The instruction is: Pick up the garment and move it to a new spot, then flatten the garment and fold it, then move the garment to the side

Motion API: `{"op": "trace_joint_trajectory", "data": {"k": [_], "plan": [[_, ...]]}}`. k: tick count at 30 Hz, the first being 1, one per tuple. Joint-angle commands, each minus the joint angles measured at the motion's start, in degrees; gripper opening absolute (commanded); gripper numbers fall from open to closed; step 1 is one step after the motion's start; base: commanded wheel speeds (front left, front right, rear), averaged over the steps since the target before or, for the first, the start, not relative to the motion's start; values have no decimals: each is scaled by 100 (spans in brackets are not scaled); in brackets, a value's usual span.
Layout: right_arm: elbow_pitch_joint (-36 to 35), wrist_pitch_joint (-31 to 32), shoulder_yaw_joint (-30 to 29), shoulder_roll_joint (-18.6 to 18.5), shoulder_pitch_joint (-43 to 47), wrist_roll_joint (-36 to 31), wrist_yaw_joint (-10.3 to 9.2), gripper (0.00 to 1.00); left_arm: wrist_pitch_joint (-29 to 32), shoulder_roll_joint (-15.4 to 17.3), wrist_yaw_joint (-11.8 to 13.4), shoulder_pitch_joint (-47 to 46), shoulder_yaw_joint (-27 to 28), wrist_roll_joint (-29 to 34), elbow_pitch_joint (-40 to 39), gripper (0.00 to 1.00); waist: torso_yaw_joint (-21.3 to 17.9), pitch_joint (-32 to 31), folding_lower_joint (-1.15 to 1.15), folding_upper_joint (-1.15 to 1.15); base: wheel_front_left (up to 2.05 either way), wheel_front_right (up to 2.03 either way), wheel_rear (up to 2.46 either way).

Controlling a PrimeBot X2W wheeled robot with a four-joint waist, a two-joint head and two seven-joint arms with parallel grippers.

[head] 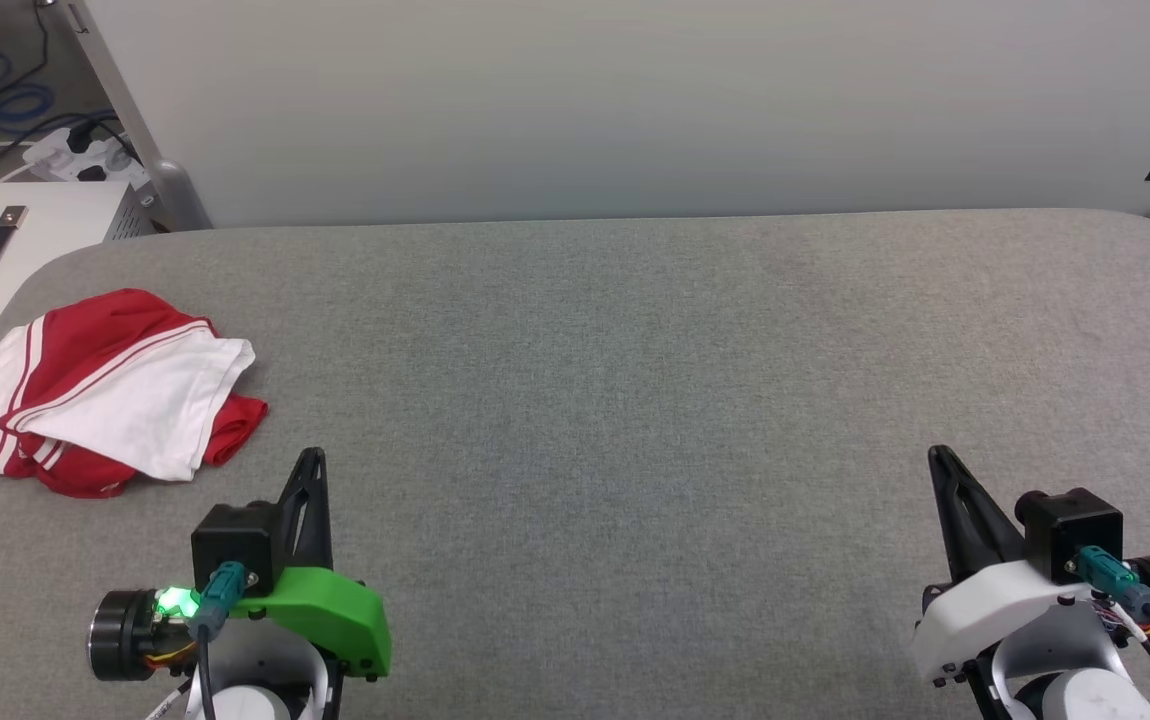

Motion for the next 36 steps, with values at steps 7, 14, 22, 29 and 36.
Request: {"op": "trace_joint_trajectory", "data": {"k": [7, 14, 22, 29, 36], "plan": [[-23, -1, -4, 14, 42, -57, -5, 0, -4, -25, 19, 1, 4, 55, -13, 0, 0, 0, 0, 0, 0, 0, 0], [-23, -1, -4, 14, 42, -57, -5, 0, -4, -25, 19, 1, 4, 55, -13, 0, 0, 0, 0, 0, 0, 0, 0], [-23, -1, -4, 14, 42, -57, -5, 0, -4, -25, 19, 1, 4, 55, -13, 0, 0, 0, 0, 0, 0, 0, 0], [-23, -1, -4, 14, 42, -57, -5, 0, -4, -25, 19, 1, 4, 55, -13, 0, 0, 0, 0, 0, 0, 0, 0], [-23, -1, -4, 14, 42, -57, -5, 0, -4, -25, 19, 1, 4, 55, -13, 0, 0, 0, 0, 0, 0, 0, 0]]}}
